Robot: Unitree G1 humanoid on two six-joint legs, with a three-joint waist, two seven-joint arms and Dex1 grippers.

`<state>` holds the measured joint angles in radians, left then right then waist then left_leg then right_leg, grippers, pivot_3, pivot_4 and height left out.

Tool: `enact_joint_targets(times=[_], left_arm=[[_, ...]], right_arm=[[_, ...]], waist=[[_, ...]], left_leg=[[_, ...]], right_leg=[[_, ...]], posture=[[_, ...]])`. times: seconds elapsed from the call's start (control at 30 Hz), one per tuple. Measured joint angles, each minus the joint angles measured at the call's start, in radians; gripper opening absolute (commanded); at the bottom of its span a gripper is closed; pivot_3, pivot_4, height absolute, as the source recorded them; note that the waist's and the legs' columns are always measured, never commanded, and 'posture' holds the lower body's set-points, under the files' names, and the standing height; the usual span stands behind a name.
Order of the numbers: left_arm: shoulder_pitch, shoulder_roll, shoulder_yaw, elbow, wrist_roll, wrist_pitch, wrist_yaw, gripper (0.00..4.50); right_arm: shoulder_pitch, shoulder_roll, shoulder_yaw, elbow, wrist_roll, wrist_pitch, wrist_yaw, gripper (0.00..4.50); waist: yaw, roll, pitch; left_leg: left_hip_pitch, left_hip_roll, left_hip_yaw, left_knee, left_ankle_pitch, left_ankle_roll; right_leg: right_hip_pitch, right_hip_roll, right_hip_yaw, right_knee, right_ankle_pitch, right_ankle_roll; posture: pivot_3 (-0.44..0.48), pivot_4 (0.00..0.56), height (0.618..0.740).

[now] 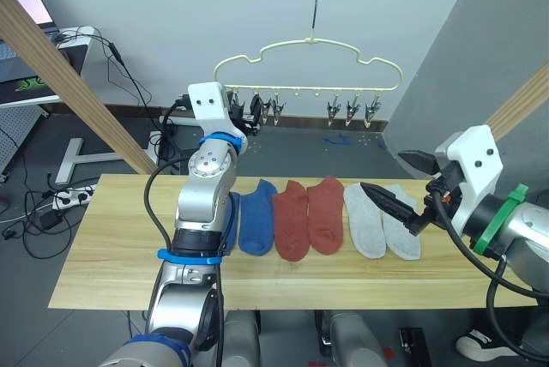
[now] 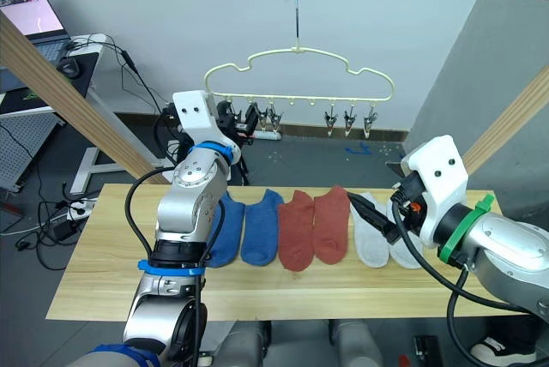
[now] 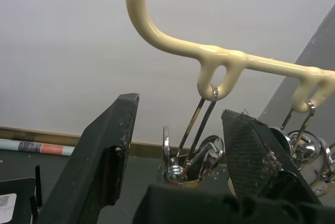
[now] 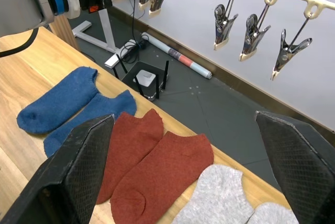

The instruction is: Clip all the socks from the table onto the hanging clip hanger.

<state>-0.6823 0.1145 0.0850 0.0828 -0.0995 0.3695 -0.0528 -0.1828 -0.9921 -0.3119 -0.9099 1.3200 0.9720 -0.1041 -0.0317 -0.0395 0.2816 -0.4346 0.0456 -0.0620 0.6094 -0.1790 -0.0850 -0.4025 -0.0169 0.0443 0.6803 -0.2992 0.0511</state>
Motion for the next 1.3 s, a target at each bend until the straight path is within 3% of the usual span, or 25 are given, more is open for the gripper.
enact_joint_targets(times=[0.1, 0.3, 0.37, 0.6, 0.9, 1.13, 1.3], left_arm=[[0.000, -0.001, 0.001, 0.000, -0.006, 0.001, 0.000, 2.29], [0.000, -0.001, 0.003, -0.001, -0.015, 0.002, 0.000, 0.53], [0.000, -0.001, 0.005, -0.001, -0.015, 0.002, 0.000, 0.26], [-0.002, 0.010, 0.019, -0.024, -0.040, 0.040, -0.017, 0.26], [-0.087, 0.049, 0.165, -0.072, -0.308, 0.328, -0.112, 0.26], [-0.142, 0.102, 0.231, -0.070, -0.422, 0.487, -0.112, 0.26], [-0.145, 0.125, 0.234, -0.071, -0.455, 0.551, -0.112, 0.26]], right_arm=[[0.007, -0.007, 0.000, 0.000, 0.003, -0.005, -0.006, 4.50], [0.009, -0.012, 0.003, 0.000, 0.005, -0.013, -0.006, 4.50], [0.009, -0.012, 0.005, 0.000, 0.004, -0.021, -0.007, 4.50], [0.007, -0.012, 0.028, 0.001, 0.004, -0.032, -0.009, 4.50], [-0.024, 0.032, 0.141, 0.020, -0.053, -0.037, -0.033, 4.50], [0.008, 0.078, 0.226, 0.071, -0.209, -0.024, -0.022, 4.50], [0.047, 0.078, 0.294, 0.211, -0.361, 0.044, -0.027, 4.50]], waist=[[0.000, 0.000, 0.000], [0.000, 0.000, 0.001], [0.000, 0.000, 0.001], [0.000, 0.000, 0.002], [0.000, -0.001, 0.018], [0.001, -0.002, 0.022], [0.002, -0.001, 0.024]], left_leg=[[0.000, 0.000, 0.000, 0.000, 0.000, 0.000], [0.000, 0.000, 0.000, 0.000, 0.000, 0.000], [0.000, 0.000, 0.000, 0.000, 0.000, 0.000], [0.000, 0.000, 0.000, 0.000, 0.000, 0.000], [-0.001, 0.000, 0.000, 0.000, 0.000, 0.000], [-0.002, 0.000, 0.000, -0.001, 0.000, 0.000], [-0.001, 0.000, 0.000, 0.000, 0.000, 0.000]], right_leg=[[0.000, 0.000, 0.000, 0.000, 0.000, 0.000], [0.000, 0.000, 0.000, 0.000, 0.000, 0.000], [0.000, 0.000, 0.000, 0.000, 0.000, 0.000], [0.000, 0.000, 0.000, 0.000, 0.000, 0.000], [-0.001, 0.000, 0.000, 0.000, 0.000, 0.001], [-0.002, 0.000, -0.001, 0.000, -0.001, 0.001], [-0.002, 0.000, 0.000, 0.000, 0.000, 0.001]], posture=[[-0.069, 0.308, 0.740], [-0.064, 0.307, 0.740], [-0.064, 0.307, 0.740], [-0.057, 0.314, 0.740], [-0.038, 0.319, 0.740], [-0.030, 0.326, 0.740], [-0.016, 0.332, 0.740]])
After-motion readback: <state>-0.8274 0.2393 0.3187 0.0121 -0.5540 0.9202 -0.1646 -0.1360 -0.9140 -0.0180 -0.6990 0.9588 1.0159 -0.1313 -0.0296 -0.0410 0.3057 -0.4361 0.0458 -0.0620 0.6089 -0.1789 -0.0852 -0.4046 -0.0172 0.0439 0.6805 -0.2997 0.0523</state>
